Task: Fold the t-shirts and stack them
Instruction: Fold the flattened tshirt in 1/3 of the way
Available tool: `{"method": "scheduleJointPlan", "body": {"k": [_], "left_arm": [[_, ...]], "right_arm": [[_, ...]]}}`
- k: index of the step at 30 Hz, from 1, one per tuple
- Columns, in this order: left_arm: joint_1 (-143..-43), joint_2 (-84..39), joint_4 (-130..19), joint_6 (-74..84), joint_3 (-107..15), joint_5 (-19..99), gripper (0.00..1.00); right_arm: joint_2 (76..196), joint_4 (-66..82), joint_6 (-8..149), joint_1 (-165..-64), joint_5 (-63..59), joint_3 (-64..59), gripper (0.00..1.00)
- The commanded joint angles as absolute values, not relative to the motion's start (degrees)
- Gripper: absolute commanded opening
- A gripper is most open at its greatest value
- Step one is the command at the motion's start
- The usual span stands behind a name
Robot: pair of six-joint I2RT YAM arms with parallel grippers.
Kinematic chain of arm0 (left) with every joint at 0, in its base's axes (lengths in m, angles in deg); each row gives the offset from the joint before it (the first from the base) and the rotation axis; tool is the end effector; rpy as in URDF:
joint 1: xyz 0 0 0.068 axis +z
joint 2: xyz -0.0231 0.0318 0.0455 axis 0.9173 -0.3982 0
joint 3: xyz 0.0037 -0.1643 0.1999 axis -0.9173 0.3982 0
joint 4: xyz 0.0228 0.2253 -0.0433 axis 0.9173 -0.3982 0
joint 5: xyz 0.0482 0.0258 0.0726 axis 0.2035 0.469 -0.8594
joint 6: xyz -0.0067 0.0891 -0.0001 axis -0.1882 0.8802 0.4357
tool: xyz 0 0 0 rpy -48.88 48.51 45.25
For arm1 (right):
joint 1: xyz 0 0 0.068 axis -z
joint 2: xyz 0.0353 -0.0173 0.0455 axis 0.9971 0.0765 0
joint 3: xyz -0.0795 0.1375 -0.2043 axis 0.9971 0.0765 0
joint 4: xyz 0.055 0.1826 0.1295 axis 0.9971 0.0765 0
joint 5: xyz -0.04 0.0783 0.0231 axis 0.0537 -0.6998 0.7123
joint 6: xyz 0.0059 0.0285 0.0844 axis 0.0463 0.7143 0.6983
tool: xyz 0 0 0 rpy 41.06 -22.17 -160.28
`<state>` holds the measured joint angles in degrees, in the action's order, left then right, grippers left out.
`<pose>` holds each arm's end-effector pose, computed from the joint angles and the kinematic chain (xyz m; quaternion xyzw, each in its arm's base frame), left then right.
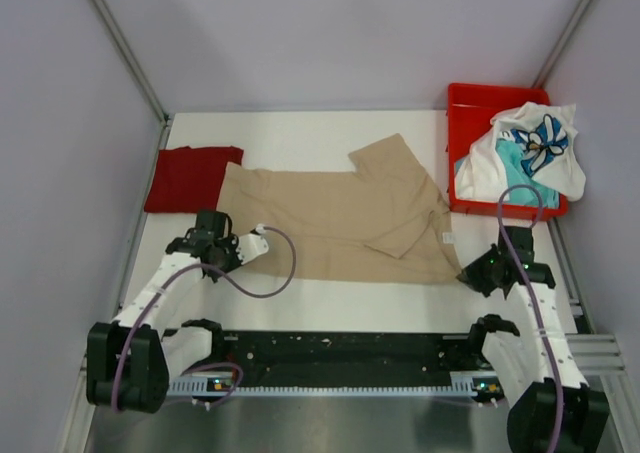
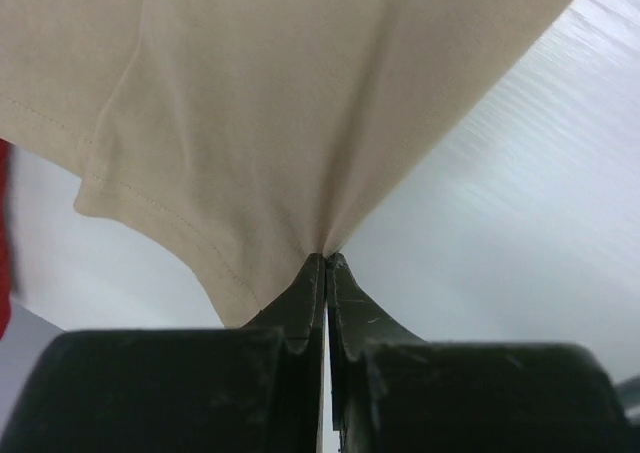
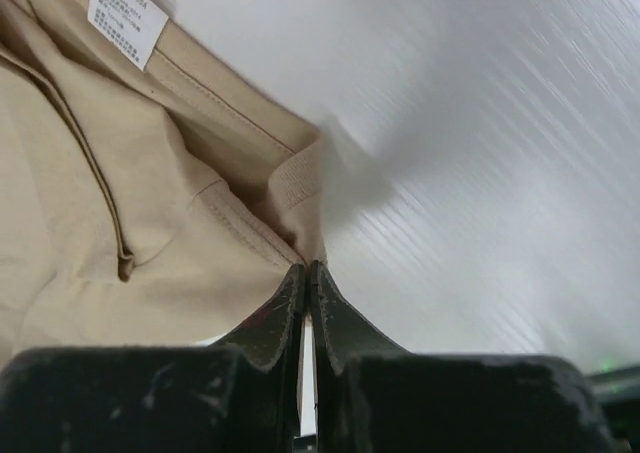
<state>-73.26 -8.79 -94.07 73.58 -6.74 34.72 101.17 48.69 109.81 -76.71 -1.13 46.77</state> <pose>0.1792 -0.0257 0.1433 0.5220 0.8255 0.0664 0.2043 0.1402 -0.0122 0.1441 0.4321 0.8651 0.1342 0.2167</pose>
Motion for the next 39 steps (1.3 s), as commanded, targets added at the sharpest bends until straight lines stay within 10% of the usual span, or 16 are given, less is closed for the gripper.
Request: {"method": "scheduleJointPlan", "body": {"k": [1, 19, 21, 24, 31, 39], "left_arm": [[-73.04, -6.43, -106.52, 73.87, -8.66, 33.74, 0.0], [-73.13, -7.48, -113.91, 74.66, -9.45, 27.76, 0.0], [-73.13, -8.01, -114.71, 74.93, -9.54, 27.76, 0.27], [-73.13, -8.54, -114.36, 74.75, -10.23, 27.58, 0.59], [-73.13, -10.91, -112.69, 70.02, -19.35, 30.11, 0.67], [-74.45, -13.72, -114.19, 63.24, -32.56, 48.41, 0.66]], "right_arm": [[98.65, 63.9, 115.27, -76.65, 2.54, 43.35, 0.0], [93.91, 71.03, 123.62, -76.65, 8.16, 41.94, 0.02], [94.09, 71.12, 124.41, -76.56, 9.91, 41.94, 0.42], [94.35, 71.55, 123.97, -76.65, 10.88, 41.07, 0.66], [94.26, 68.76, 111.26, -76.91, 12.13, 30.88, 0.61], [108.12, 54.33, 98.42, -98.69, 1.13, 26.22, 0.3]]}}
